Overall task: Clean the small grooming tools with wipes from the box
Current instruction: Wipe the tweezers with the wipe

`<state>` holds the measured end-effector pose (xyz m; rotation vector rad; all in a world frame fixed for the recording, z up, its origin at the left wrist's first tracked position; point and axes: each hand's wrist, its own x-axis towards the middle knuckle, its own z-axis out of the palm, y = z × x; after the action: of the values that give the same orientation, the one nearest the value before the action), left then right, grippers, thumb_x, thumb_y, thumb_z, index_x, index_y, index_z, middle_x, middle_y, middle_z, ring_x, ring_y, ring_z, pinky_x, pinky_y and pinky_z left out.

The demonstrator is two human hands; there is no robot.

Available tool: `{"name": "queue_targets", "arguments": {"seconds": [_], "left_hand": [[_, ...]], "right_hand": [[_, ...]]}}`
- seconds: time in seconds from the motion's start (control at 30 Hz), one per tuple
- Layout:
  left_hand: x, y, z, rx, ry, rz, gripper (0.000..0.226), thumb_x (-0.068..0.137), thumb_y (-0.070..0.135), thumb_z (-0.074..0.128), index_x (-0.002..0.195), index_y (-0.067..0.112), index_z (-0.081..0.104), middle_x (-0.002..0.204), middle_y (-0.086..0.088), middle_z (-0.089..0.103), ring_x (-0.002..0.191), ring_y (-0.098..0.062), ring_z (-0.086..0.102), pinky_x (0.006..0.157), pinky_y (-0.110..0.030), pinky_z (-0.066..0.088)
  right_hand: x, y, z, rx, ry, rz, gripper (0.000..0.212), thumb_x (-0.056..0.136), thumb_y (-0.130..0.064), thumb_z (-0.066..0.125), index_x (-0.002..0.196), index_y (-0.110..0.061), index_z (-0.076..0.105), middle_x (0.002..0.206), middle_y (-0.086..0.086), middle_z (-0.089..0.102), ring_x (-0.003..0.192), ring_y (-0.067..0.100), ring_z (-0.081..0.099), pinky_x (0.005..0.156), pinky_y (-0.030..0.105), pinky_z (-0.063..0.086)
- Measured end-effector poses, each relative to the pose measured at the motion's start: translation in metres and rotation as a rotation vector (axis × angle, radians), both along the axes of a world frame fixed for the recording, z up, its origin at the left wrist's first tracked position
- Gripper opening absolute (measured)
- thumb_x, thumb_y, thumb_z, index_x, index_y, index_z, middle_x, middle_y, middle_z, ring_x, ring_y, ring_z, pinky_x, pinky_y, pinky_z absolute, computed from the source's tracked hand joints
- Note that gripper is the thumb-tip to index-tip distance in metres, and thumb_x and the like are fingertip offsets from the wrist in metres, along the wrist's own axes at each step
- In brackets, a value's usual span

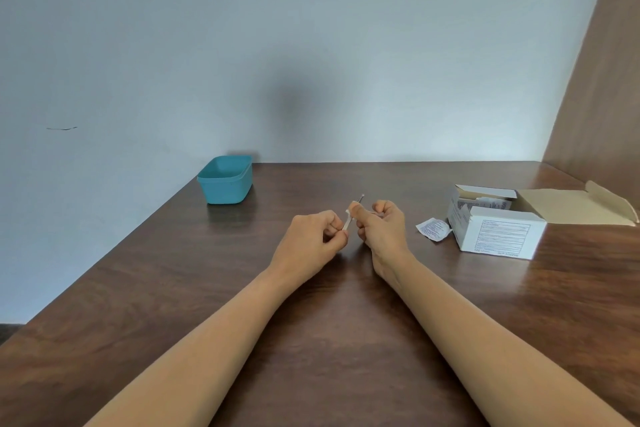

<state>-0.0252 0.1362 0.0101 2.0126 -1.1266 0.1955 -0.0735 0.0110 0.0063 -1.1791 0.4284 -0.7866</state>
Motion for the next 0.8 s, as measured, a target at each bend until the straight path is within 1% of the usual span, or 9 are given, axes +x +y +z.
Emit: {"name": "queue_targets", "arguments": {"seconds": [0.07, 0.13, 0.2, 0.27, 0.37, 0.47, 0.53, 0.63, 0.8], "left_hand": [[-0.001, 0.0, 0.001, 0.016, -0.007, 0.009, 0.008, 0.084, 0.023, 0.065, 0.079, 0.018, 0.068, 0.066, 0.006, 0.068, 0.065, -0.007, 0.063, 0.07, -0.036, 0.054], [-0.002, -0.001, 0.001, 0.035, -0.019, 0.02, 0.007, 0.082, 0.025, 0.065, 0.079, 0.02, 0.068, 0.066, 0.007, 0.068, 0.065, -0.006, 0.063, 0.069, -0.036, 0.054], [-0.004, -0.002, 0.001, 0.045, -0.037, 0.033, 0.008, 0.081, 0.028, 0.063, 0.079, 0.021, 0.068, 0.066, 0.009, 0.067, 0.065, -0.006, 0.062, 0.067, -0.035, 0.054], [-0.006, -0.002, 0.003, 0.05, -0.055, 0.048, 0.01, 0.081, 0.03, 0.061, 0.079, 0.023, 0.067, 0.065, 0.01, 0.066, 0.064, -0.006, 0.061, 0.065, -0.035, 0.054], [-0.007, -0.002, 0.004, 0.066, -0.088, 0.048, 0.01, 0.084, 0.031, 0.06, 0.079, 0.024, 0.066, 0.063, 0.01, 0.065, 0.059, -0.006, 0.059, 0.062, -0.035, 0.054], [-0.007, 0.0, 0.006, 0.072, -0.103, 0.053, 0.011, 0.085, 0.031, 0.059, 0.079, 0.024, 0.066, 0.062, 0.009, 0.065, 0.057, -0.007, 0.058, 0.061, -0.035, 0.053], [-0.007, 0.0, 0.005, 0.067, -0.109, 0.063, 0.012, 0.085, 0.03, 0.058, 0.079, 0.023, 0.066, 0.06, 0.009, 0.064, 0.056, -0.008, 0.057, 0.061, -0.034, 0.053], [-0.007, 0.0, 0.005, 0.046, -0.106, 0.076, 0.012, 0.085, 0.029, 0.058, 0.077, 0.023, 0.064, 0.06, 0.008, 0.064, 0.055, -0.009, 0.056, 0.06, -0.034, 0.052], [-0.006, 0.001, 0.004, 0.03, -0.071, 0.088, 0.017, 0.091, 0.029, 0.055, 0.077, 0.025, 0.064, 0.066, 0.009, 0.068, 0.06, -0.006, 0.062, 0.064, -0.036, 0.055]], "right_hand": [[0.001, -0.003, 0.001, 0.022, 0.001, -0.043, 0.043, 0.083, -0.002, 0.066, 0.074, -0.02, 0.028, 0.048, -0.005, 0.043, 0.049, 0.012, 0.033, 0.05, 0.025, 0.03], [0.0, -0.008, 0.003, 0.085, -0.017, -0.085, 0.043, 0.082, -0.002, 0.065, 0.074, -0.02, 0.027, 0.056, 0.001, 0.042, 0.046, 0.01, 0.036, 0.045, 0.021, 0.031], [0.0, -0.014, 0.004, 0.154, -0.055, -0.102, 0.044, 0.083, -0.001, 0.065, 0.073, -0.021, 0.027, 0.058, 0.002, 0.044, 0.044, 0.007, 0.04, 0.042, 0.019, 0.031], [0.0, -0.016, 0.004, 0.19, -0.079, -0.091, 0.044, 0.083, -0.002, 0.066, 0.072, -0.021, 0.028, 0.058, 0.002, 0.046, 0.047, 0.007, 0.042, 0.043, 0.019, 0.031], [0.001, -0.018, 0.002, 0.212, -0.081, -0.071, 0.041, 0.083, -0.005, 0.068, 0.068, -0.02, 0.034, 0.062, 0.005, 0.053, 0.048, 0.005, 0.047, 0.044, 0.018, 0.036], [0.001, -0.019, 0.003, 0.233, -0.09, -0.054, 0.036, 0.081, -0.005, 0.07, 0.067, -0.018, 0.04, 0.066, 0.006, 0.059, 0.045, 0.003, 0.05, 0.042, 0.016, 0.037], [0.0, -0.019, 0.004, 0.241, -0.095, -0.062, 0.036, 0.079, -0.005, 0.073, 0.067, -0.018, 0.041, 0.063, 0.005, 0.058, 0.045, 0.003, 0.051, 0.041, 0.016, 0.037], [0.0, -0.019, 0.004, 0.243, -0.106, -0.089, 0.046, 0.077, -0.007, 0.076, 0.062, -0.02, 0.035, 0.053, 0.0, 0.053, 0.046, 0.005, 0.049, 0.041, 0.016, 0.037], [-0.001, -0.02, 0.004, 0.262, -0.134, -0.132, 0.048, 0.078, -0.011, 0.077, 0.061, -0.02, 0.032, 0.043, -0.007, 0.045, 0.043, 0.004, 0.043, 0.042, 0.016, 0.036]]}}
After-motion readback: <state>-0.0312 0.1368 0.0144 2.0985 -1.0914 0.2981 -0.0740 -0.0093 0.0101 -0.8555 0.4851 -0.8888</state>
